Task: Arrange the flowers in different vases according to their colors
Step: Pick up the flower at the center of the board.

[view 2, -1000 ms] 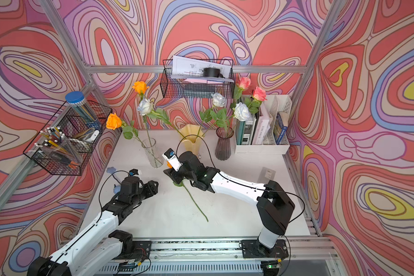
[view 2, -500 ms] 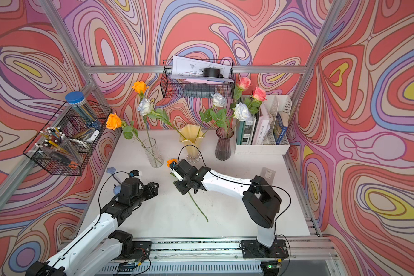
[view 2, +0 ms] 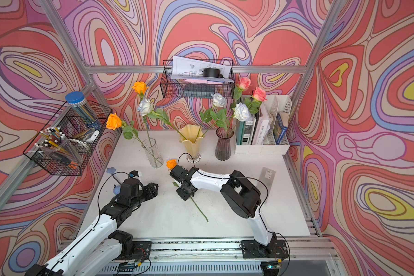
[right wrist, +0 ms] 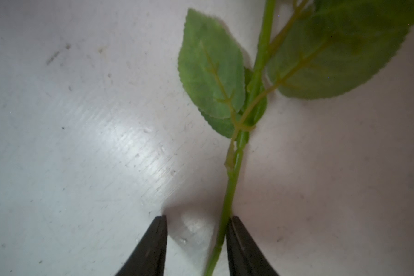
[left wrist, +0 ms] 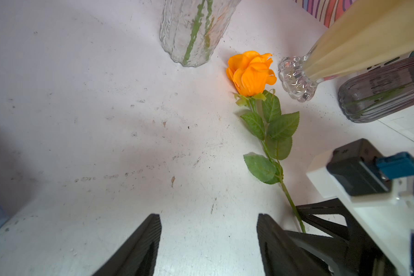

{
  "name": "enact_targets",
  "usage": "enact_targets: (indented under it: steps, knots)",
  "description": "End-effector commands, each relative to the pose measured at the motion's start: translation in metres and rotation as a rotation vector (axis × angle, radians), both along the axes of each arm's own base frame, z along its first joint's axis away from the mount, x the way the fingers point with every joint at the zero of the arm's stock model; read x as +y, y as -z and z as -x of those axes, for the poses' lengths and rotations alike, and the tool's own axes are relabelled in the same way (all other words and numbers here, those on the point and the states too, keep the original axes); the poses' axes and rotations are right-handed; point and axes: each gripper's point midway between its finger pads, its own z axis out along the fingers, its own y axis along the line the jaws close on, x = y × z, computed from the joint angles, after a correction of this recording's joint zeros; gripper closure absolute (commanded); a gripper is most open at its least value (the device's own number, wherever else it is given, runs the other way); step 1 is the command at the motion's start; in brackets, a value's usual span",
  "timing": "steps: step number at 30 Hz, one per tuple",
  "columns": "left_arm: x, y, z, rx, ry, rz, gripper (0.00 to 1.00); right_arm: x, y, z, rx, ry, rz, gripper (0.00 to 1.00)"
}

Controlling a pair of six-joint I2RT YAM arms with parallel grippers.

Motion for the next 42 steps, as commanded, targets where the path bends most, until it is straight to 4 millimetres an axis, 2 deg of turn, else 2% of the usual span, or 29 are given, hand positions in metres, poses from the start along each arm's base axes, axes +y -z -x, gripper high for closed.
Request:
enact_targets:
  steps: [1, 6, 8, 10, 13, 18, 22, 24, 31, 34, 39, 42]
  knots:
    - [0.004, 0.007, 0.007, 0.023, 0.003, -0.031, 0.31, -0.006, 0.007, -0.007, 0.0, 0.025, 0.029, 0.58]
    - [0.004, 0.008, 0.006, 0.022, 0.003, -0.036, 0.31, -0.009, 0.013, -0.011, 0.001, 0.026, 0.036, 0.61]
    - [0.004, 0.008, 0.006, 0.022, 0.002, -0.037, 0.31, -0.012, 0.021, -0.01, 0.018, 0.026, 0.055, 0.67]
    - [0.005, 0.008, 0.007, 0.021, 0.003, -0.038, 0.31, -0.016, 0.03, -0.008, 0.032, 0.028, 0.078, 0.76]
    - [0.004, 0.007, 0.007, 0.017, 0.005, -0.038, 0.31, -0.018, 0.034, -0.008, 0.03, 0.036, 0.086, 0.85]
    - [0.004, 0.007, 0.008, 0.018, 0.008, -0.035, 0.31, -0.016, 0.02, -0.014, -0.008, 0.045, 0.073, 1.0]
    - [0.005, 0.006, 0.01, 0.019, 0.006, -0.038, 0.31, -0.024, 0.003, -0.018, -0.053, 0.047, 0.087, 1.0]
    - [0.006, 0.005, 0.01, 0.015, 0.003, -0.038, 0.31, -0.027, -0.012, -0.019, -0.082, 0.053, 0.074, 1.0]
    - [0.006, 0.005, 0.01, 0.011, -0.001, -0.039, 0.31, -0.029, -0.075, 0.008, -0.147, 0.008, -0.034, 1.0]
    - [0.006, 0.005, 0.01, 0.013, 0.003, -0.038, 0.31, -0.023, -0.113, 0.022, -0.205, -0.024, -0.094, 1.0]
    - [0.006, 0.006, 0.01, 0.011, 0.0, -0.04, 0.31, 0.002, -0.182, 0.038, -0.327, -0.112, -0.229, 1.0]
    - [0.006, 0.006, 0.009, 0.013, 0.002, -0.039, 0.31, 0.02, -0.225, 0.032, -0.427, -0.147, -0.314, 1.0]
